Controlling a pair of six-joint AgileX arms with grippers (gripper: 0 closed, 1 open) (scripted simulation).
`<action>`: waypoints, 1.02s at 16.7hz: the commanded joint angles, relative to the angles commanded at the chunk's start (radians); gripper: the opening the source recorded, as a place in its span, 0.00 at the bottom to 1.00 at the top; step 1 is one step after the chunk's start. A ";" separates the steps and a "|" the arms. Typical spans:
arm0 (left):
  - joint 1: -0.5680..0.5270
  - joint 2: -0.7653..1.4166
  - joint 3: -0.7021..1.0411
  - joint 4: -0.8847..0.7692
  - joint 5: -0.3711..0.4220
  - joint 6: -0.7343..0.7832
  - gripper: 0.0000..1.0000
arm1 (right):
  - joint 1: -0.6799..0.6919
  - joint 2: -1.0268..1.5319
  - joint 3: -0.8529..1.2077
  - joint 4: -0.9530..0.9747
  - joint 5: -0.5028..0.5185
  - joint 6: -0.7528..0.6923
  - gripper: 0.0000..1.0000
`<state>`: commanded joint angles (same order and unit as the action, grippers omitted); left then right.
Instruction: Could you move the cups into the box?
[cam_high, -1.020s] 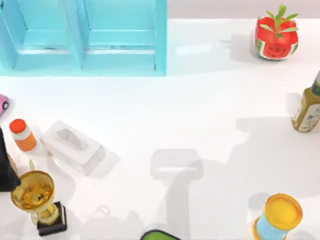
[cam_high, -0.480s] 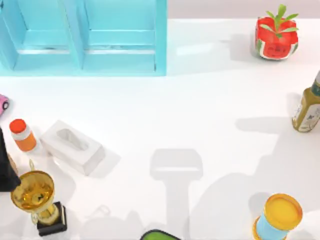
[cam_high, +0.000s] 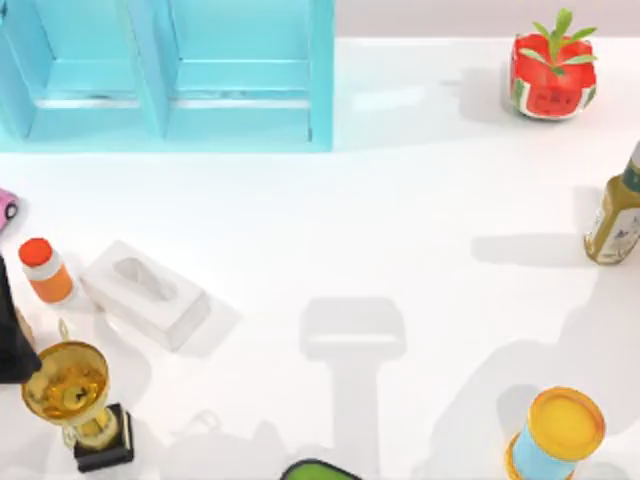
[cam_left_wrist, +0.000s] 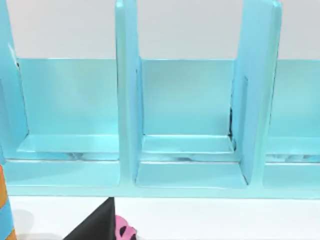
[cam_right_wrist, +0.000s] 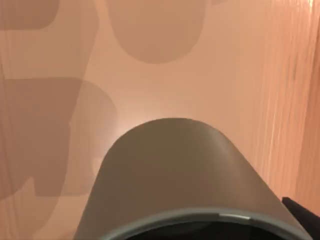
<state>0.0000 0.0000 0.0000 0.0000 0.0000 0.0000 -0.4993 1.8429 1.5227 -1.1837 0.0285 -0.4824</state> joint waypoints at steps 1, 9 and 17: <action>0.000 0.000 0.000 0.000 0.000 0.000 1.00 | 0.002 0.001 -0.028 0.028 0.000 0.001 0.00; 0.000 0.000 0.000 0.000 0.000 0.000 1.00 | 0.006 0.003 -0.068 0.067 0.002 0.003 0.15; 0.000 0.000 0.000 0.000 0.000 0.000 1.00 | 0.006 0.003 -0.068 0.067 0.002 0.003 0.75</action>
<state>0.0000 0.0000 0.0000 0.0000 0.0000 0.0000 -0.4936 1.8454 1.4543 -1.1167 0.0302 -0.4793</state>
